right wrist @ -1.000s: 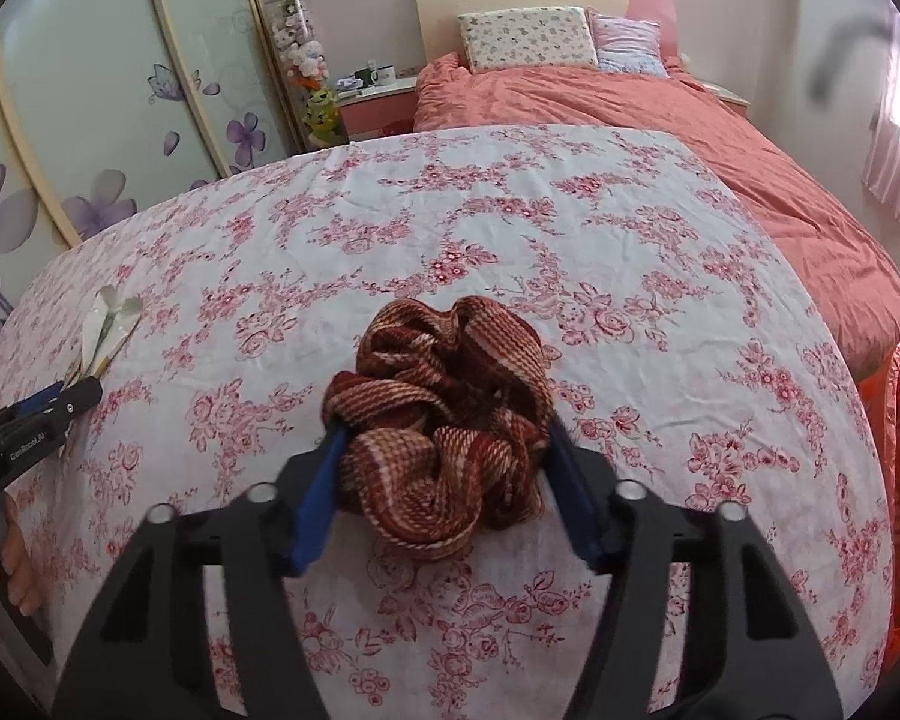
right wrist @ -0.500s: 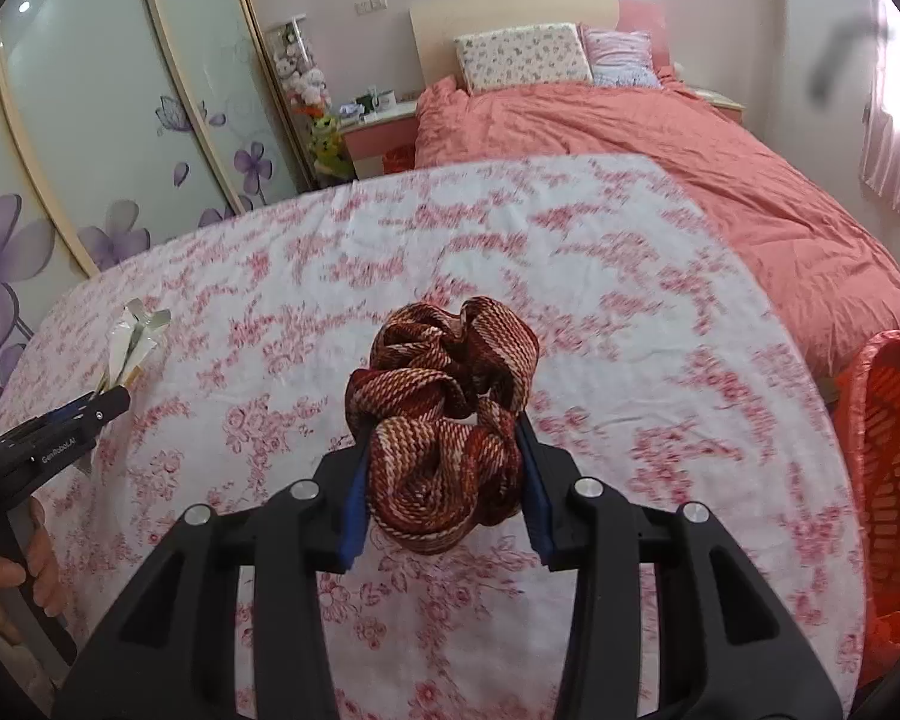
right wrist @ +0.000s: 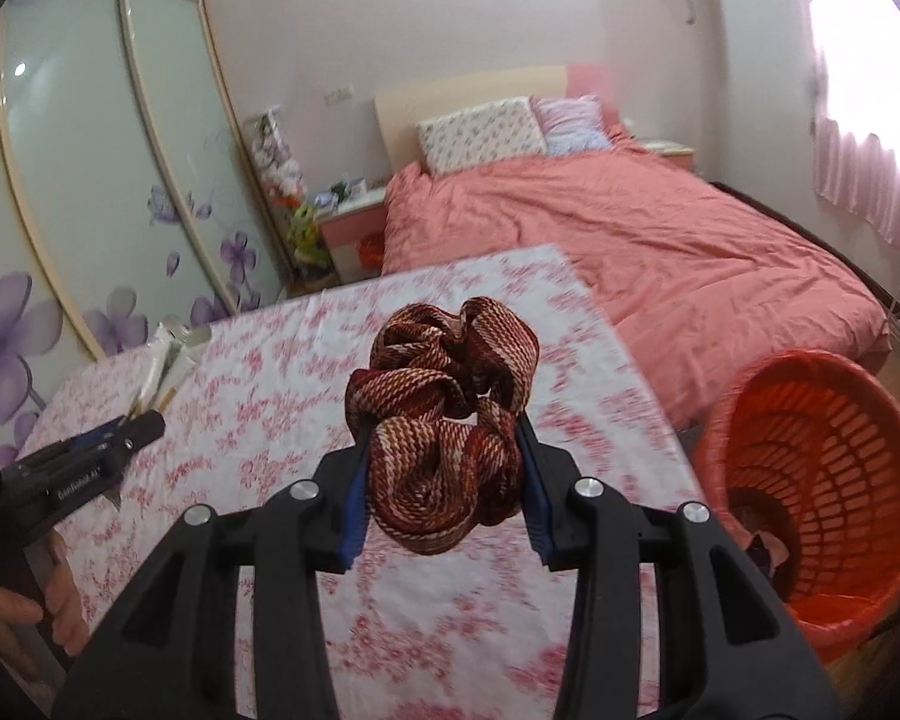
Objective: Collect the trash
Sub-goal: 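Carry the snack wrapper and scrunchie over the red basket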
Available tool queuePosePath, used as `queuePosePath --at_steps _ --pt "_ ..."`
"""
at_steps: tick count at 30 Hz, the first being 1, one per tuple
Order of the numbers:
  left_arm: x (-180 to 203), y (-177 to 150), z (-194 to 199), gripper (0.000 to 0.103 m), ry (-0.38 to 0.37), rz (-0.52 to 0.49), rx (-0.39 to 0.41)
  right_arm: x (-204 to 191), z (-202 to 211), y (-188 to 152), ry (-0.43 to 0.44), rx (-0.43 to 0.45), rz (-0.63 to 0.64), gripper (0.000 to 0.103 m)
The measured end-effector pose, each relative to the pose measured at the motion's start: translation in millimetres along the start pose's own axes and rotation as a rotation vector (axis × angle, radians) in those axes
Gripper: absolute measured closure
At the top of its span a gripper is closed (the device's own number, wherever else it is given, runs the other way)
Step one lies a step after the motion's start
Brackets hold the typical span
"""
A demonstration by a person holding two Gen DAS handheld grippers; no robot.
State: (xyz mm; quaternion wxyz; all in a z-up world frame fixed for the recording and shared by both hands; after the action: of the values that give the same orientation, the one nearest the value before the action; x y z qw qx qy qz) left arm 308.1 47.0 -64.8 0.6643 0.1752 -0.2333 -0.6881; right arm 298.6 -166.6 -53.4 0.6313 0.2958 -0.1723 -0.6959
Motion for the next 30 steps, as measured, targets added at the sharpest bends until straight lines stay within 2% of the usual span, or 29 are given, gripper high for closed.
queuePosePath --at_steps 5,14,20,30 --pt "49 1 18 0.057 -0.058 -0.071 0.034 31 36 0 -0.037 0.074 -0.037 0.062" --pt "123 -1 25 0.056 -0.147 -0.173 0.047 88 72 -8 -0.114 0.142 -0.105 0.062" --pt "166 -5 21 0.057 -0.19 -0.241 0.041 126 88 -14 -0.169 0.17 -0.147 0.062" --pt "243 -19 8 0.056 -0.265 -0.347 0.0 196 97 -36 -0.215 0.168 -0.256 0.062"
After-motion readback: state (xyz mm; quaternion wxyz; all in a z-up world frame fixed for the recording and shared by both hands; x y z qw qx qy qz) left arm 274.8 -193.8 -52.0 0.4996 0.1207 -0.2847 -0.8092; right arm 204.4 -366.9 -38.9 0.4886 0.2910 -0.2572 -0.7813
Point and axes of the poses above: each gripper's, at about its wrist camera, not at the fingertips, and z roughly against the way its jaws point, x to its right, y to its top, the point moved 9 cm from there along -z, roughly the way its jaws point, and after that the axes turned 15 degrees about -x, right-handed, at the moved point
